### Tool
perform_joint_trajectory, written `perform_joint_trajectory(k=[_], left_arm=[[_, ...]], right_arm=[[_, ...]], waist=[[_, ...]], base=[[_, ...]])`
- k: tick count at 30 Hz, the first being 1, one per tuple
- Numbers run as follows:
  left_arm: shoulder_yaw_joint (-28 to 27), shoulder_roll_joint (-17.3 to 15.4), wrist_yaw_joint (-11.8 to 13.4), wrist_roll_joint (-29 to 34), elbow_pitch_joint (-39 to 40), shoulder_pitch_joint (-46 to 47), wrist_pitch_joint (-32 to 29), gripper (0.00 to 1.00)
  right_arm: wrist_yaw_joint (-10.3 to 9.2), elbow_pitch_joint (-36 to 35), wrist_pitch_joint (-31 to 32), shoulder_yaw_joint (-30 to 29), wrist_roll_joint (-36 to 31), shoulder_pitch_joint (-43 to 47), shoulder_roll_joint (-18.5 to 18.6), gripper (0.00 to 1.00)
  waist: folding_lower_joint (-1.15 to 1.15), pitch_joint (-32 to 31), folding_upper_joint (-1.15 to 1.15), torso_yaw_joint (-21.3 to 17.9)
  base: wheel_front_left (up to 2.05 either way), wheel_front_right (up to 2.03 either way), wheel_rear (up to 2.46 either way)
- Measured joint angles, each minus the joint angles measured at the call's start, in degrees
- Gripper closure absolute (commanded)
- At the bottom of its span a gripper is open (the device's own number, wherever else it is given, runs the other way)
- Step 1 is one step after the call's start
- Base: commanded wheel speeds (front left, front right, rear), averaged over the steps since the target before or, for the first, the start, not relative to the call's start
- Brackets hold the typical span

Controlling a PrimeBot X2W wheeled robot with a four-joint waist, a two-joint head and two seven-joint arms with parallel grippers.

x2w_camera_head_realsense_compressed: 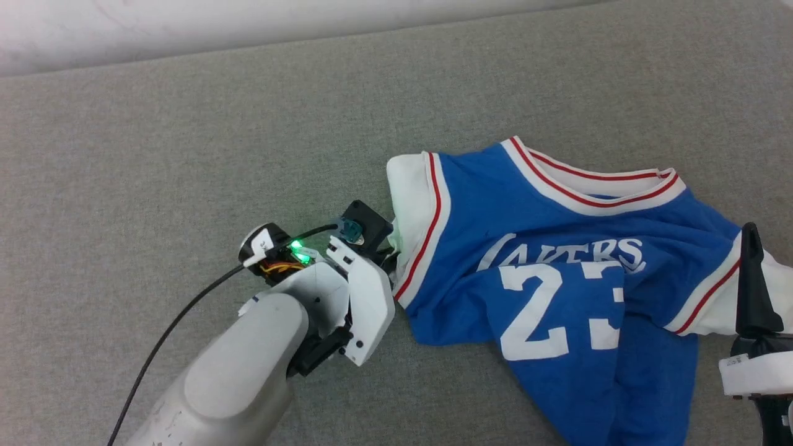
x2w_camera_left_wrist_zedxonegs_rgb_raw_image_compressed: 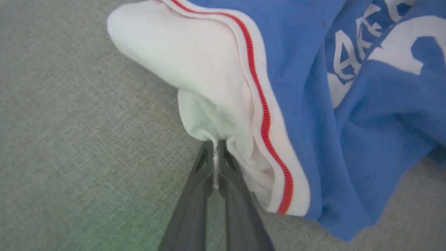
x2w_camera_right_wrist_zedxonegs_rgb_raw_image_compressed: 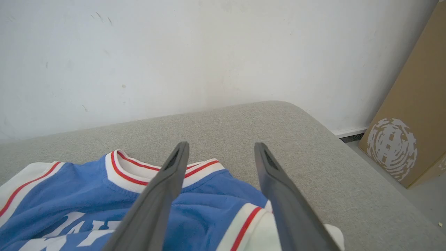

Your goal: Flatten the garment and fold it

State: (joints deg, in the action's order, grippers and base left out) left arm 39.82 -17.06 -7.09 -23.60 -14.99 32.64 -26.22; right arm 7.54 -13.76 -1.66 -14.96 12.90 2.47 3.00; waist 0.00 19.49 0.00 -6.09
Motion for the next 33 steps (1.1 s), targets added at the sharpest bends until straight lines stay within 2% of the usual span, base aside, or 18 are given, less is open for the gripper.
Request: perform_joint_trajectory(k=[4, 7, 13, 18, 21, 24, 27, 28, 29, 33], left_arm=[[-0.5, -0.1, 0.1, -1.5, 0.4, -0.5, 1.2, 1.00], [-2.7, 0.0, 2.3, -2.7, 2.1, -2.8, 4.5, 1.00], [-12.3, -1.4, 11.2, -7.5, 11.8, -12.4, 11.7, 1.00], [-20.3, -5.8, 20.2, -9.4, 21.6, -28.9, 15.8, 1.00], [-22.5, -6.5, 24.5, -10.8, 27.0, -40.0, 16.2, 1.00], [-21.5, -5.4, 25.0, -14.6, 30.1, -49.1, 15.1, 1.00], [-19.7, -4.9, 24.7, -16.7, 30.0, -53.7, 13.5, 1.00], [-19.3, -4.9, 24.7, -16.6, 29.6, -54.0, 13.2, 0.66], [-19.5, -4.7, 24.8, -16.4, 29.4, -53.8, 13.8, 0.00], [-22.2, -2.9, 25.8, -15.8, 31.1, -51.0, 17.8, 0.00]], right_arm=[[0.00, 0.4, 0.0, -0.6, 0.1, 0.0, 0.0, 0.00], [0.00, 0.6, 0.0, -0.8, 0.1, 0.0, 0.0, 0.00], [0.00, 1.0, 0.2, -1.3, 0.1, 0.5, 0.0, 0.00], [0.00, 1.2, 0.7, -2.0, 0.1, 2.6, 0.0, 0.00], [0.00, 1.2, 1.0, -2.2, 0.2, 3.2, 0.0, 0.00], [0.00, 1.2, 1.5, -2.1, 0.3, 3.7, 0.0, 0.00], [0.00, 1.0, 1.7, -1.8, 0.3, 3.8, 0.0, 0.00], [0.00, 1.0, 1.8, -1.7, 0.3, 3.8, 0.0, 0.00], [0.00, 1.0, 2.1, -1.6, 0.2, 3.8, 0.0, 0.00], [0.00, 0.9, 2.6, -1.4, 0.2, 3.7, 0.0, 0.00]], waist=[[0.01, -0.8, 0.00, 0.3], [0.00, -1.8, 0.00, 0.7], [0.00, -4.9, 0.00, 1.8], [-0.01, -7.1, 0.00, 4.0], [-0.01, -8.1, 0.00, 5.8], [-0.01, -8.9, 0.00, 7.6], [-0.01, -9.4, 0.00, 9.5], [-0.01, -9.5, 0.00, 10.1], [-0.01, -9.6, 0.00, 10.7], [-0.01, -10.0, 0.00, 12.3]], base=[[0.00, 0.00, 0.00], [0.00, 0.00, 0.00], [0.00, 0.00, 0.00], [0.00, 0.00, 0.00], [0.00, 0.00, 0.00], [0.00, 0.00, 0.00], [0.00, 0.00, 0.00], [0.00, 0.00, 0.00], [0.00, 0.00, 0.00], [0.00, 0.00, 0.00]])
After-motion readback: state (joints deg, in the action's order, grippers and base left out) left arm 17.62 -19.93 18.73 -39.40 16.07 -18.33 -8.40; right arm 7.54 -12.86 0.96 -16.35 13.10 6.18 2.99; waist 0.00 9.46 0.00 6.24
